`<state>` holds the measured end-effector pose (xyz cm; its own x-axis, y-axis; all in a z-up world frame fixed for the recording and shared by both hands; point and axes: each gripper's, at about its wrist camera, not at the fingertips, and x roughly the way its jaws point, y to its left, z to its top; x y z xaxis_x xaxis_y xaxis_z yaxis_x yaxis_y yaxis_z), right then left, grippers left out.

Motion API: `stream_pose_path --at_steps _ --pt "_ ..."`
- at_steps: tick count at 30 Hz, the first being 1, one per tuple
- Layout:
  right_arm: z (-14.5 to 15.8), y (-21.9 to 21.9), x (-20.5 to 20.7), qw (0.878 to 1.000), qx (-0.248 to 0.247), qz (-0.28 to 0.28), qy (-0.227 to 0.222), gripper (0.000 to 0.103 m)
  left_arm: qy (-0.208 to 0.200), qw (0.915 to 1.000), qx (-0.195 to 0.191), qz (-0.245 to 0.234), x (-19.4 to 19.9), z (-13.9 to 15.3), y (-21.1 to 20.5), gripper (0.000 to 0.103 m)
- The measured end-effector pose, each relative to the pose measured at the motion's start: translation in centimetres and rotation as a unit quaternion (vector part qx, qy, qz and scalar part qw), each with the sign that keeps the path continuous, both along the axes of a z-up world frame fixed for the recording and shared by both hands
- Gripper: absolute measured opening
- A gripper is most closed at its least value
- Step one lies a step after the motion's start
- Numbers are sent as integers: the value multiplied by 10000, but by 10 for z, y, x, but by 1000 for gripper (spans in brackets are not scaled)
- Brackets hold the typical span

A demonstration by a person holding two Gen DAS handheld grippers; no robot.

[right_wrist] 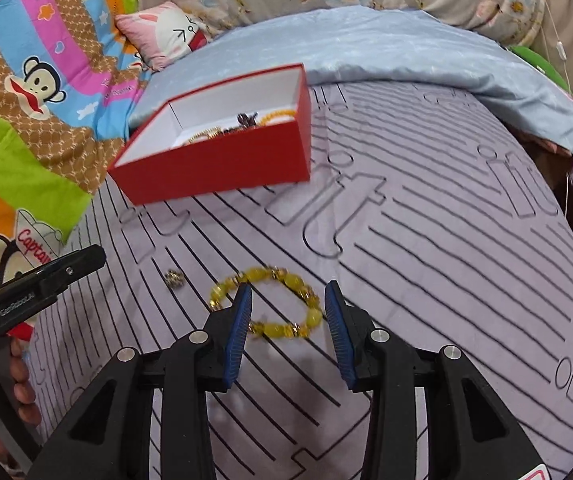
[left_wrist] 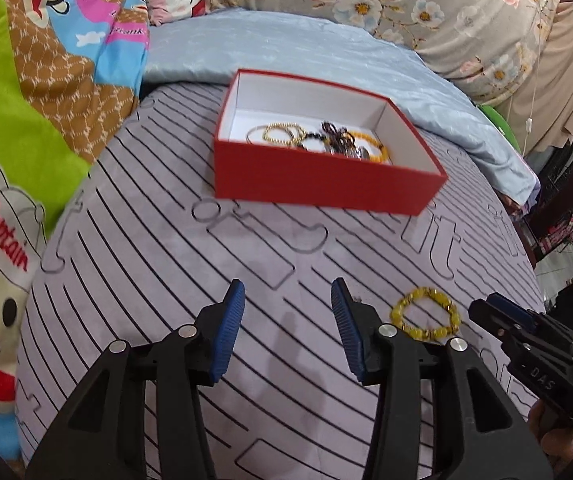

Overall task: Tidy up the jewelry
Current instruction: 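Withdraw both open tools from the box back over the jewelry, then close the right tool on the yellow bead bracelet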

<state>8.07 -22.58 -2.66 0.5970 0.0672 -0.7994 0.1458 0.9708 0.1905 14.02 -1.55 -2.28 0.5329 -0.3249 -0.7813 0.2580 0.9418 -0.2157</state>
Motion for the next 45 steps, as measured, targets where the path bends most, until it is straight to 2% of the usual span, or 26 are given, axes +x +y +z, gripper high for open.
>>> stream_pose_path --at_steps 13,18,22,27,36,42,44,45 --pt "-27 2 13 9998 -80 -63 197 36 263 9995 47 -146 -13 -19 -13 43" --pt "-31 2 16 9996 -153 -70 239 25 263 9995 47 -193 -12 -20 -19 43" --pt "-32 1 15 9992 -266 -106 286 9 305 9991 75 -288 -8 -26 -26 44" --pt "-32 -3 8 9992 -194 -158 327 9 301 9984 73 -463 -4 -35 -41 44" --pt "-32 -2 -2 9990 -76 -179 400 9 127 9985 222 -474 4 -41 -56 43" --pt "-32 0 -2 9990 -21 -152 416 9 106 9983 282 -501 5 -42 -60 26" --pt "-32 1 -2 9990 52 -124 422 9 137 9981 244 -551 4 -42 -60 16" --pt "-32 2 -1 9990 69 -108 424 9 145 9981 245 -554 5 -42 -60 16"
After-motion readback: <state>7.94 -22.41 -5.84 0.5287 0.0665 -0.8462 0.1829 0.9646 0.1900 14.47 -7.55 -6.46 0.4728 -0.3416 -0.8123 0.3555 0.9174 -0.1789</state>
